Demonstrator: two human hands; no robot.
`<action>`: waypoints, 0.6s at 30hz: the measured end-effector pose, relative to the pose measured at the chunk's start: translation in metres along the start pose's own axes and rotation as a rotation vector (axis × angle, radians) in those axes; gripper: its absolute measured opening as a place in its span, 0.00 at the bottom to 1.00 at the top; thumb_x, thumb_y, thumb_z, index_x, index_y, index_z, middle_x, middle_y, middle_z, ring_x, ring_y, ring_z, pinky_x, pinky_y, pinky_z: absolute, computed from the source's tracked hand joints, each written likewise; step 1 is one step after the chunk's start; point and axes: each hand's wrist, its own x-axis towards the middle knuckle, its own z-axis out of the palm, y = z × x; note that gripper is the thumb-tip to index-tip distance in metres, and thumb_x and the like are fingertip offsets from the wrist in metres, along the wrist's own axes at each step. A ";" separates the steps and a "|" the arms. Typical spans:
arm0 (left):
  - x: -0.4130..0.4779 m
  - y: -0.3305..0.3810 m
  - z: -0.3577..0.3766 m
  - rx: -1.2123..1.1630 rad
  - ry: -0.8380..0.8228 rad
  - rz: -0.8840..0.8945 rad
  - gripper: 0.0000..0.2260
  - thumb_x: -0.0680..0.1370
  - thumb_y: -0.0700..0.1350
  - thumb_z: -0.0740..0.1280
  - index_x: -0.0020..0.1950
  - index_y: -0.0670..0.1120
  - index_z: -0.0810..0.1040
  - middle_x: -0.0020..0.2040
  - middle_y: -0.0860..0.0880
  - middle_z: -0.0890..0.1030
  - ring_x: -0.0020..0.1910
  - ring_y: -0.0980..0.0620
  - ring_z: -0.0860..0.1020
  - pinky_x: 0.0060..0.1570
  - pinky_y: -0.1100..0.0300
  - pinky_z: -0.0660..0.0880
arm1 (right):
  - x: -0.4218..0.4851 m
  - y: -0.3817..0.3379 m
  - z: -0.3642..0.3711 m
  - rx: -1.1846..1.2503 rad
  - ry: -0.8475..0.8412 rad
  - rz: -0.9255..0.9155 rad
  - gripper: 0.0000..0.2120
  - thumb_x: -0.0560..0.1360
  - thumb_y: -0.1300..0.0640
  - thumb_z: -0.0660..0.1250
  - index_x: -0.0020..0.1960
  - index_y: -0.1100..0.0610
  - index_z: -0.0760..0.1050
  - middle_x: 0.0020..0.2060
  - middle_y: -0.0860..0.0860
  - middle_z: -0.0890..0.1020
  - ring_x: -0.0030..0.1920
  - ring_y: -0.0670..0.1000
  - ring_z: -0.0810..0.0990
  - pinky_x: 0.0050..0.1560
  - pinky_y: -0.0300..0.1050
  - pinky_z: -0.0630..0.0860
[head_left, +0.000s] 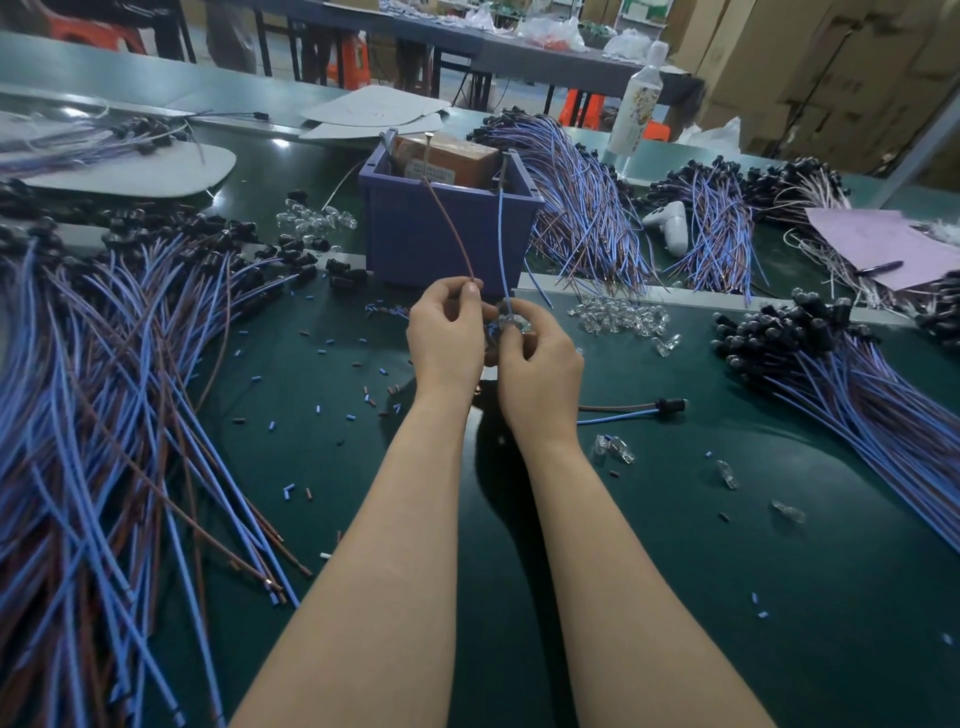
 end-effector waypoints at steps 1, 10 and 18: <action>0.000 0.000 0.000 -0.001 0.000 0.000 0.05 0.80 0.40 0.61 0.47 0.46 0.77 0.33 0.53 0.79 0.34 0.57 0.76 0.40 0.62 0.73 | 0.000 0.000 0.000 0.005 0.011 0.005 0.13 0.77 0.62 0.59 0.59 0.57 0.77 0.45 0.56 0.84 0.46 0.56 0.82 0.53 0.53 0.76; -0.001 0.001 0.000 0.001 -0.002 0.008 0.07 0.80 0.40 0.61 0.45 0.48 0.76 0.33 0.52 0.79 0.36 0.56 0.77 0.47 0.57 0.75 | 0.000 0.002 0.002 -0.007 0.014 0.017 0.12 0.78 0.60 0.60 0.58 0.56 0.77 0.41 0.56 0.84 0.44 0.57 0.82 0.51 0.52 0.76; -0.002 0.001 0.001 0.009 0.005 0.008 0.05 0.80 0.40 0.61 0.48 0.44 0.77 0.33 0.52 0.79 0.35 0.59 0.77 0.44 0.62 0.73 | 0.003 0.006 0.004 -0.026 0.008 0.061 0.12 0.78 0.58 0.59 0.59 0.56 0.76 0.44 0.57 0.84 0.49 0.59 0.80 0.55 0.52 0.73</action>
